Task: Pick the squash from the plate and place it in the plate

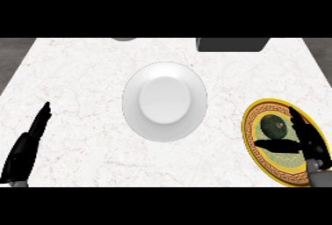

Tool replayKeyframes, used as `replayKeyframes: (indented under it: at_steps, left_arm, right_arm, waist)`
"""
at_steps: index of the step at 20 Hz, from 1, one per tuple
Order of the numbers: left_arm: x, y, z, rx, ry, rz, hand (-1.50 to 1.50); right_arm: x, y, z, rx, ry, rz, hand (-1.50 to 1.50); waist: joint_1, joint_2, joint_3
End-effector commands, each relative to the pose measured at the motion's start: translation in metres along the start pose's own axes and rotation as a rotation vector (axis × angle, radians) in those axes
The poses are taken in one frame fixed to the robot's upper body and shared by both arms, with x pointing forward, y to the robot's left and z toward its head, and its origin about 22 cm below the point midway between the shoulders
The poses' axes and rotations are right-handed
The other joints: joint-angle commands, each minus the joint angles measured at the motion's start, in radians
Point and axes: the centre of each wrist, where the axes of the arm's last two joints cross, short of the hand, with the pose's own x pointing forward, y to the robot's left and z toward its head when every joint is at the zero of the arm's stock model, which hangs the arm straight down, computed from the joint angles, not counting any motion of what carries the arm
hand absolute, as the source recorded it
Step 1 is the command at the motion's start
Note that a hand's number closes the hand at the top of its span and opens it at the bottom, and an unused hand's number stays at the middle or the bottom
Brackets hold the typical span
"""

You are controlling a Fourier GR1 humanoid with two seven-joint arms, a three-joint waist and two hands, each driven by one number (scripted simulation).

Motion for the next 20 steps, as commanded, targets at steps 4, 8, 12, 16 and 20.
replayKeyframes:
  at_steps: [4,8,12,16,20]
  left_arm:
    - [-0.001,-0.021,-0.001,0.013,0.01,-0.008,0.0]
    - [0.023,-0.014,0.001,0.001,0.003,0.011,0.0]
    - [0.017,-0.002,-0.007,-0.036,-0.019,0.008,0.0]
    - [0.015,-0.016,-0.011,-0.066,-0.034,0.024,0.0]
    - [0.005,-0.008,-0.006,-0.05,-0.034,0.022,0.0]
  right_arm:
    - [-0.002,0.01,-0.01,-0.023,-0.076,-0.043,1.5]
    - [-0.002,0.009,-0.011,-0.041,-0.096,-0.028,1.5]
    - [0.026,-0.008,-0.031,0.038,-0.225,0.388,1.5]
    - [0.052,-0.048,-0.035,0.113,-0.337,0.808,1.5]
    - [0.068,-0.05,-0.059,0.053,-0.445,0.865,1.5]
  waist:
    - [0.001,0.002,0.002]
    - [0.0,0.001,0.002]
    - [0.047,0.011,0.003]
    - [0.074,0.022,0.001]
    - [0.053,0.015,0.004]
